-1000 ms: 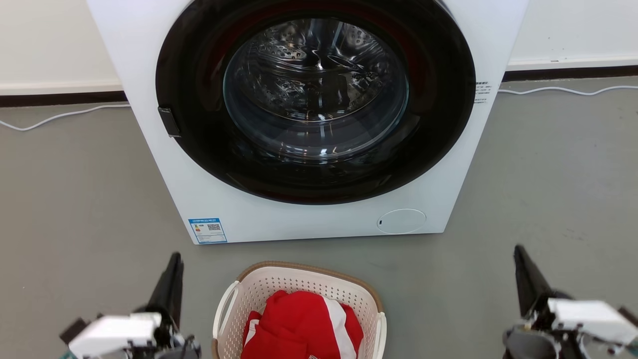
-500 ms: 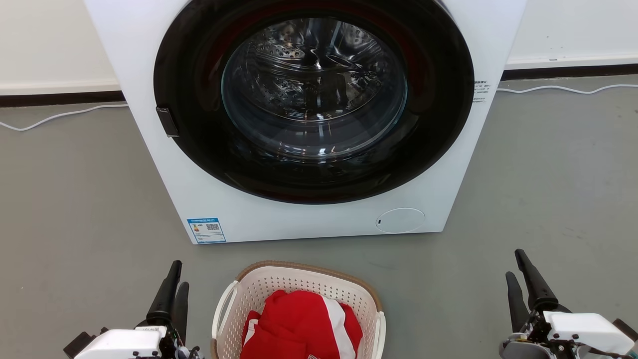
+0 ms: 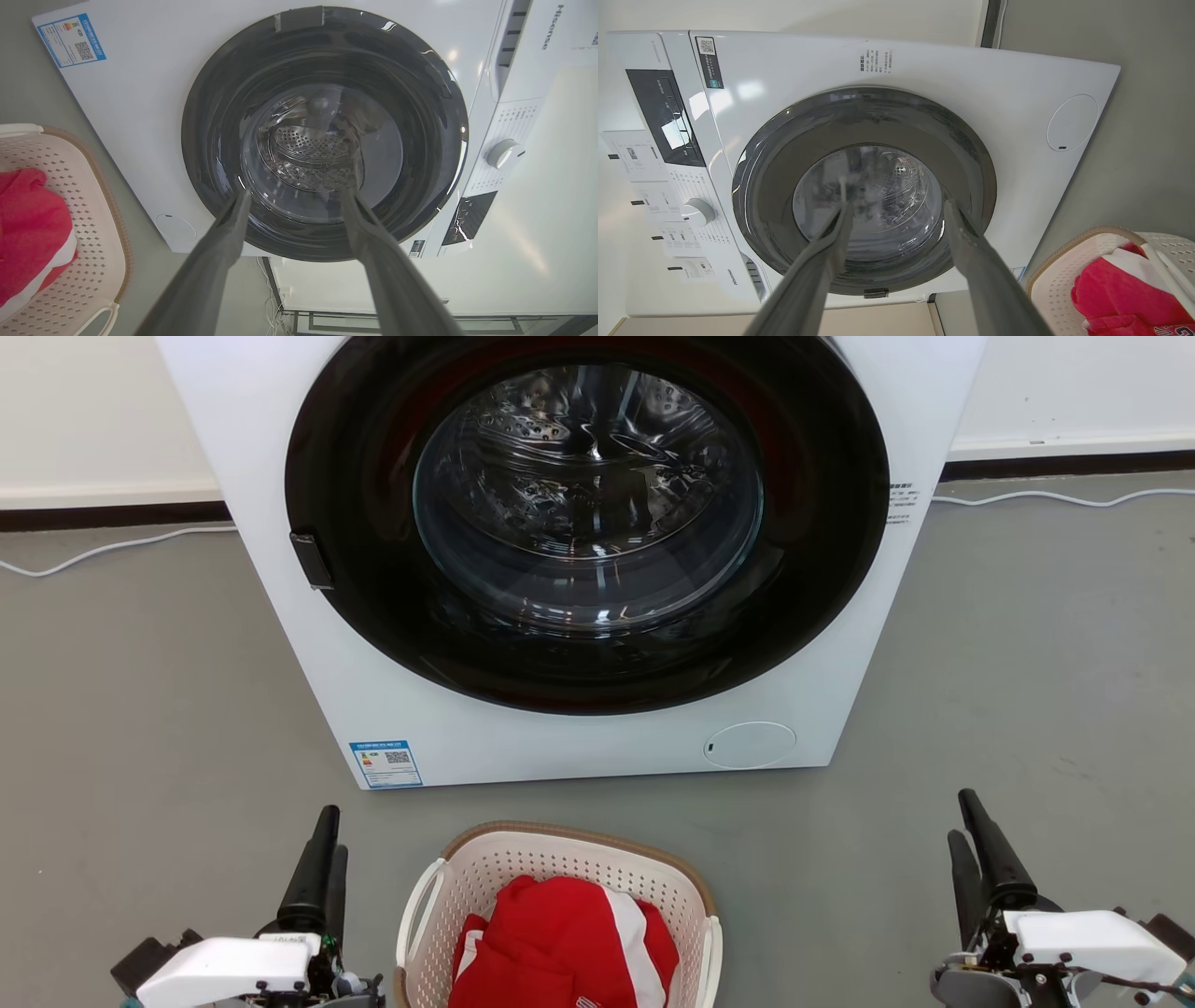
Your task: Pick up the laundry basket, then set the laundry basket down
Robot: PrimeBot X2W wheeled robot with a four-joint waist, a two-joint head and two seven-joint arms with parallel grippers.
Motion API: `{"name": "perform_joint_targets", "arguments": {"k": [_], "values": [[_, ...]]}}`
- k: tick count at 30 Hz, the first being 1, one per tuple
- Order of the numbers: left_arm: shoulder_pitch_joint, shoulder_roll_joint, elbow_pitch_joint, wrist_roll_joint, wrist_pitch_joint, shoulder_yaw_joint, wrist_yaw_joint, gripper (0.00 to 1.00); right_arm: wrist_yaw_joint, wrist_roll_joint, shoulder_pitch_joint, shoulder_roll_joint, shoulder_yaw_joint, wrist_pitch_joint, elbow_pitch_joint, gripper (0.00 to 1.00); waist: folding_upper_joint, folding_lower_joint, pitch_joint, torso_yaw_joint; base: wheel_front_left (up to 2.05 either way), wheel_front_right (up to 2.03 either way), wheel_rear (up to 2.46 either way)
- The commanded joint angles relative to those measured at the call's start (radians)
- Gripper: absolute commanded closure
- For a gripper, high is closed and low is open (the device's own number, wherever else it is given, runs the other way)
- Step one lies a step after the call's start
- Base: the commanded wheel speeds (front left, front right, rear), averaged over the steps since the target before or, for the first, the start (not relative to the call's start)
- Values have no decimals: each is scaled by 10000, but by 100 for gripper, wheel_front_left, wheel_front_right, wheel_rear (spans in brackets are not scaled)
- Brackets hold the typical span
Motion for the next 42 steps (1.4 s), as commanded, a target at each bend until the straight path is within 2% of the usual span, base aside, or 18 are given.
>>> {"name": "perform_joint_targets", "arguments": {"k": [1, 22, 36, 42], "values": [[-487, 54, -366, 260, -90, 19, -38, 0, 26, -146, -472, -186, 112, -137, -432, 0, 0, -2, 5, 2, 0, 0, 0], [-507, 89, -948, 3031, -676, -103, -64, 0, 39, -2325, -581, -639, 1047, -724, -1119, 0, 0, -2, 58, -19, 0, 0, 0], [-470, 113, -1145, 5778, -1087, -174, -80, 0, 48, -4202, -676, -1032, 1765, -1135, -1354, 0, 0, -2, 66, -14, 0, 0, 0], [-453, 125, -1230, 7042, -1292, -274, -4, 0, 52, -5357, -690, -1198, 2025, -1340, -1439, 0, 0, -2, 44, -34, 0, 0, 0]]}}
